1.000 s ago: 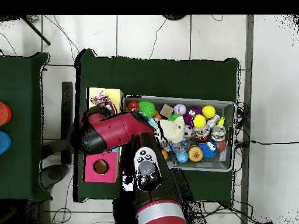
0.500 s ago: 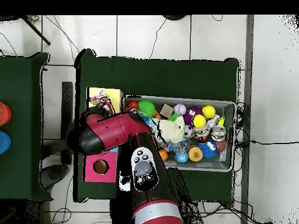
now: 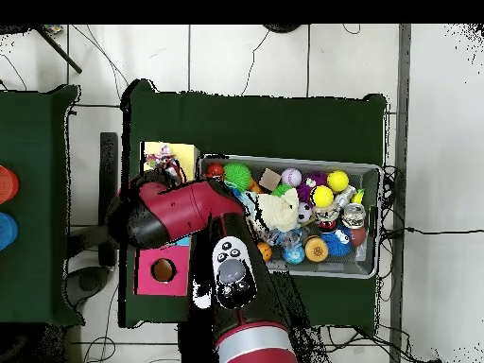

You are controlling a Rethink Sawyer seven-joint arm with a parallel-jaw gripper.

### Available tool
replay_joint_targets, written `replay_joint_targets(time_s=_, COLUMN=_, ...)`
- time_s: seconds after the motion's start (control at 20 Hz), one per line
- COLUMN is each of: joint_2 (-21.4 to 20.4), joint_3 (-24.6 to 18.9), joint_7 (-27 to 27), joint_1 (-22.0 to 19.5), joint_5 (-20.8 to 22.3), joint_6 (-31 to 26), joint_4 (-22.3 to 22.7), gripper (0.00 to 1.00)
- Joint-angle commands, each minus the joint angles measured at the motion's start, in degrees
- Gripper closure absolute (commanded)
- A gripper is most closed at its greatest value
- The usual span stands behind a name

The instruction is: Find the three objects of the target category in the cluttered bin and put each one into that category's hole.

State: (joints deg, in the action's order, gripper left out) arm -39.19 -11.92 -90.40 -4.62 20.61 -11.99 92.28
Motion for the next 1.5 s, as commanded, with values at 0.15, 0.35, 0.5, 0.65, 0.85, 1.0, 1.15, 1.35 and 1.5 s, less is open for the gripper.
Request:
replay_joint_targets(time_s=0.15, joint_2=3.79, joint_3=-2.79, joint_7=-0.24, joint_1=-2.37, joint_5=4.56, joint_6=0.73, joint_4=-4.08, gripper=1.00)
replay_joint_targets(time_s=0.35, joint_2=5.13, joint_3=-2.76, joint_7=-0.01, joint_1=-2.55, joint_5=4.94, joint_6=1.00, joint_4=-4.90, gripper=1.00)
replay_joint_targets(time_s=0.5, joint_2=5.62, joint_3=-2.72, joint_7=0.03, joint_1=-2.56, joint_5=5.11, joint_6=1.20, joint_4=-5.47, gripper=1.00)
replay_joint_targets(time_s=0.65, joint_2=5.58, joint_3=-2.80, joint_7=-0.24, joint_1=-2.54, joint_5=4.40, joint_6=0.20, joint_4=-5.59, gripper=1.00)
replay_joint_targets(time_s=0.85, joint_2=4.88, joint_3=-2.78, joint_7=-1.12, joint_1=-2.39, joint_5=2.69, joint_6=-1.94, joint_4=-5.52, gripper=1.00)
replay_joint_targets(time_s=1.0, joint_2=4.25, joint_3=-2.37, joint_7=-0.94, joint_1=-2.17, joint_5=1.58, joint_6=-5.64, joint_4=-4.75, gripper=1.00)
replay_joint_targets(time_s=1.15, joint_2=3.69, joint_3=-0.66, joint_7=-2.58, joint_1=-1.41, joint_5=-0.64, joint_6=-10.75, joint_4=-3.11, gripper=1.00)
replay_joint_targets(time_s=1.35, joint_2=2.69, joint_3=-0.34, joint_7=-2.52, joint_1=-1.44, joint_5=-0.96, joint_6=-13.08, joint_4=-2.26, gripper=1.00)
replay_joint_targets(time_s=1.5, joint_2=2.50, joint_3=-1.12, joint_7=-1.47, joint_1=-1.59, joint_5=-0.97, joint_6=-15.39, joint_4=-2.32, gripper=1.00)
